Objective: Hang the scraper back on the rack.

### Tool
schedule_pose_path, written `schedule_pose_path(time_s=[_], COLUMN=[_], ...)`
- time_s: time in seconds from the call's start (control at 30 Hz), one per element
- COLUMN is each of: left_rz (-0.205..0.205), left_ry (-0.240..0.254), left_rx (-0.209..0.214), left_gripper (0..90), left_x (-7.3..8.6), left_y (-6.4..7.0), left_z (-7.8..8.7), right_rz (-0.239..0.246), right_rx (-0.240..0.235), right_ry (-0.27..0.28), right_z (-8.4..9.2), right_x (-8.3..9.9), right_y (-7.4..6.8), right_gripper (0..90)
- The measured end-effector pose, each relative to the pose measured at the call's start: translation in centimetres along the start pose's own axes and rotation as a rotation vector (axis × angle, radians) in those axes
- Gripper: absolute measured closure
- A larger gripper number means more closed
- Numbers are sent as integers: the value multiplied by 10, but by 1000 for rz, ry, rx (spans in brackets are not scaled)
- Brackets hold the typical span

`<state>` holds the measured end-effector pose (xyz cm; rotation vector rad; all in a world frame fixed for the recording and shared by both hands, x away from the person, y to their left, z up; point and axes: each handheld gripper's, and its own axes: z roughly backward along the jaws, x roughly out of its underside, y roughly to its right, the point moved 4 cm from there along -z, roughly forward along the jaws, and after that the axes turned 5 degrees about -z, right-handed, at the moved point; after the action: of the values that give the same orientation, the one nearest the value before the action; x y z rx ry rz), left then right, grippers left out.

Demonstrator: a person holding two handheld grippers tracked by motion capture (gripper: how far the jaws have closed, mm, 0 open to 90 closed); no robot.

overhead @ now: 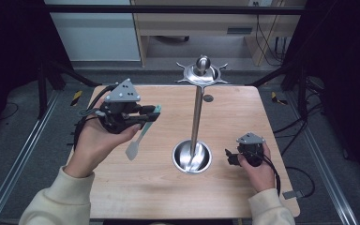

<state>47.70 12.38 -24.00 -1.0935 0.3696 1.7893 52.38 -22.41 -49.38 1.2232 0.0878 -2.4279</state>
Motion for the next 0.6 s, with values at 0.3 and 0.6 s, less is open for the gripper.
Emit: schedule_pose_path(time_s=[0.3, 0.6], left_rz=[-3, 8], left_ry=[8, 39], left_rx=[-7, -3], left_gripper=[745, 745], left_x=[-9, -15], left_y=[-1, -1], left_z=[-2, -3], right_rz=[5, 7], right_rx=[-2, 13], right_ry=[1, 11], right_z=[0, 1], right_x=[0, 0], right_y=[1, 3], right_gripper=[143, 136])
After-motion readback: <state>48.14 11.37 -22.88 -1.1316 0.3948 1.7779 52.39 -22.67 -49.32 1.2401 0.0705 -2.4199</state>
